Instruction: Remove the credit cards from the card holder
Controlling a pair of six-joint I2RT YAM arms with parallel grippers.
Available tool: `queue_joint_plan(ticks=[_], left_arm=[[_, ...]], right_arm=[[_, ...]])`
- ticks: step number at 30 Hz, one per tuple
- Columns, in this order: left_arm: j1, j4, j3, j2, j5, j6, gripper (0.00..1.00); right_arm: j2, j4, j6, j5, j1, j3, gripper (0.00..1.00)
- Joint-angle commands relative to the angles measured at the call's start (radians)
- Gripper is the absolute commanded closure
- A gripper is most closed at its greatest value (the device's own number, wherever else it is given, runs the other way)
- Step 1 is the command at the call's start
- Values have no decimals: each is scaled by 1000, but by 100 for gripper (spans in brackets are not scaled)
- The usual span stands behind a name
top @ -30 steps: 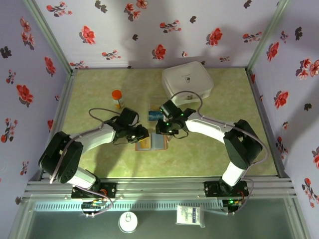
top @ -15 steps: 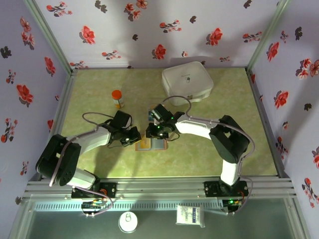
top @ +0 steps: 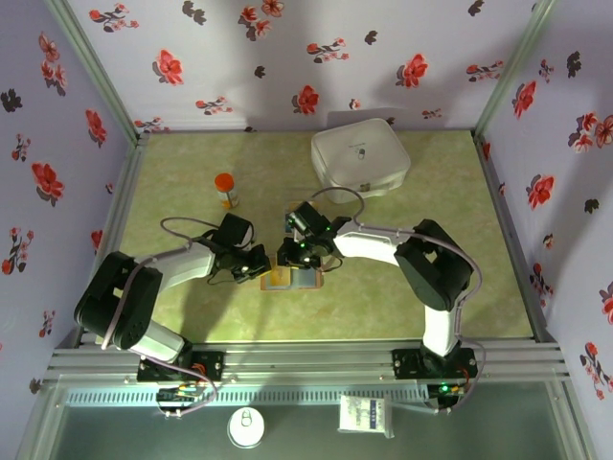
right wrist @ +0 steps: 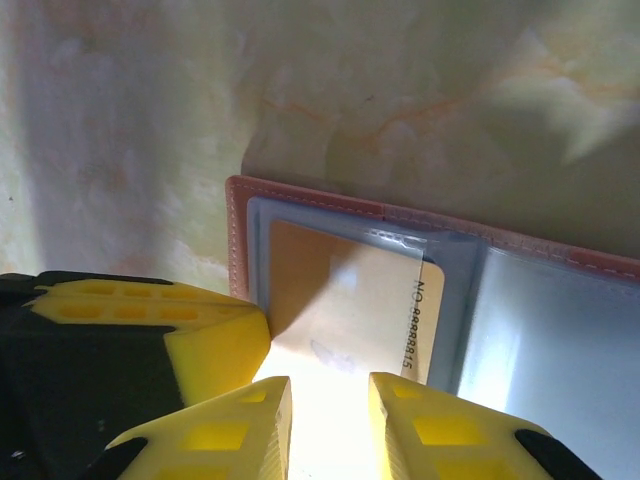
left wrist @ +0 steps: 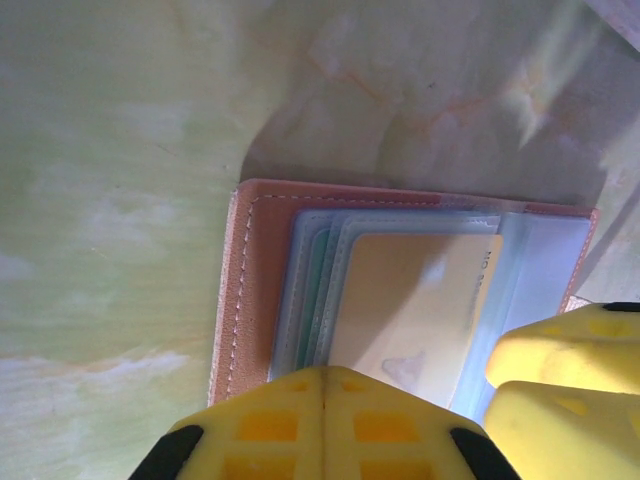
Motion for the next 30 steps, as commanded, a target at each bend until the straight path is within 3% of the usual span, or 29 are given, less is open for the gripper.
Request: queue_joint_plan(ticks=[1, 30], left_arm=[[8, -2, -26, 15, 7, 19, 95], [14, -31, -38, -14, 3, 16, 97]], right_arm=[[18, 11, 14, -12, 7, -2, 72], [-21, -125, -78, 118, 7, 5, 72]])
